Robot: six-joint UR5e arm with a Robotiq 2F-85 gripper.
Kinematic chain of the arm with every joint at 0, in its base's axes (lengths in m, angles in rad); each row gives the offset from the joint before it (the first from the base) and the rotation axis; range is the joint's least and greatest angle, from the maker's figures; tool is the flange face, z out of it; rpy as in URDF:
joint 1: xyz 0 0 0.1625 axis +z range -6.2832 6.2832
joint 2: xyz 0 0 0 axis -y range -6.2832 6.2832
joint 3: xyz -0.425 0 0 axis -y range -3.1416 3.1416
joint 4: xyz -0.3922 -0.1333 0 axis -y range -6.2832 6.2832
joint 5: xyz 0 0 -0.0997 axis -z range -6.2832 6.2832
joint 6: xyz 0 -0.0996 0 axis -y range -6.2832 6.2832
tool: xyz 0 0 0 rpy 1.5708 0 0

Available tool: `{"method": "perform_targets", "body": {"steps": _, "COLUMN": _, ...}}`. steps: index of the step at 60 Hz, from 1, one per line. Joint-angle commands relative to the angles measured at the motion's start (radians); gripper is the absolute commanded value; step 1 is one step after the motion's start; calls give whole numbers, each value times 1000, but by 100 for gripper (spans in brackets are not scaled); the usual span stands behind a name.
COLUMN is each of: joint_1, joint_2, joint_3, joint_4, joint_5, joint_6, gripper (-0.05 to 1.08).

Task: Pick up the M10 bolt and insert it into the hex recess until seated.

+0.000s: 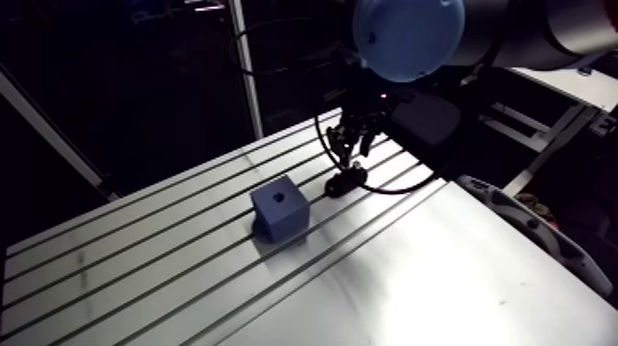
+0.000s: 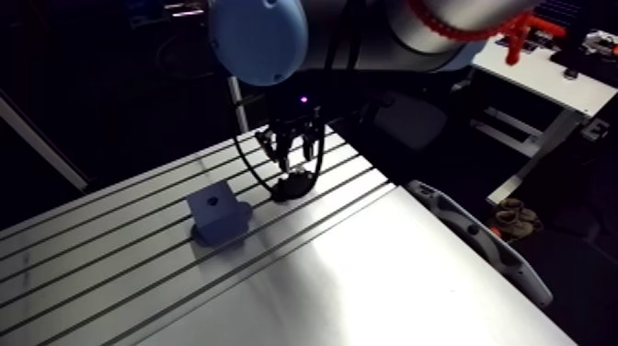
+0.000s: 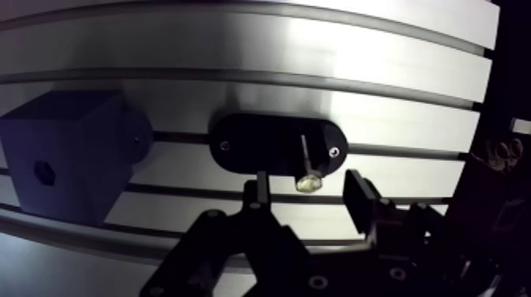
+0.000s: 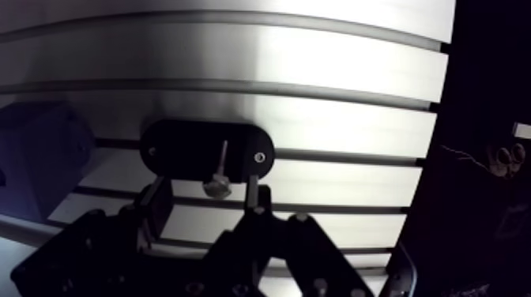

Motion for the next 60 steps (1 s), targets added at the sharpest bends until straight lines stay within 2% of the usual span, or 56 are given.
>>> {"method": "perform_targets", "body": {"steps": 1, "joint_1": -1, "joint_2": 2, "joint_3": 0, "joint_4": 0, "joint_5": 0, "joint_6": -9, "gripper": 42}}
{"method": "perform_targets", "body": {"steps": 17, "joint_1": -5, "joint_2": -1, "joint_3": 0, "joint_4": 0, "joint_5": -1, "joint_6": -42, "gripper": 42}}
{"method": "perform_targets", "body": {"steps": 29, "joint_1": -5, "joint_2": -1, "joint_3": 0, "joint_4": 0, "joint_5": -16, "joint_6": -65, "gripper": 42}}
{"method": "perform_targets", "body": {"steps": 60, "joint_1": -4, "joint_2": 0, "joint_3": 6, "joint_4": 0, "joint_5": -17, "joint_6": -65, "gripper": 44}}
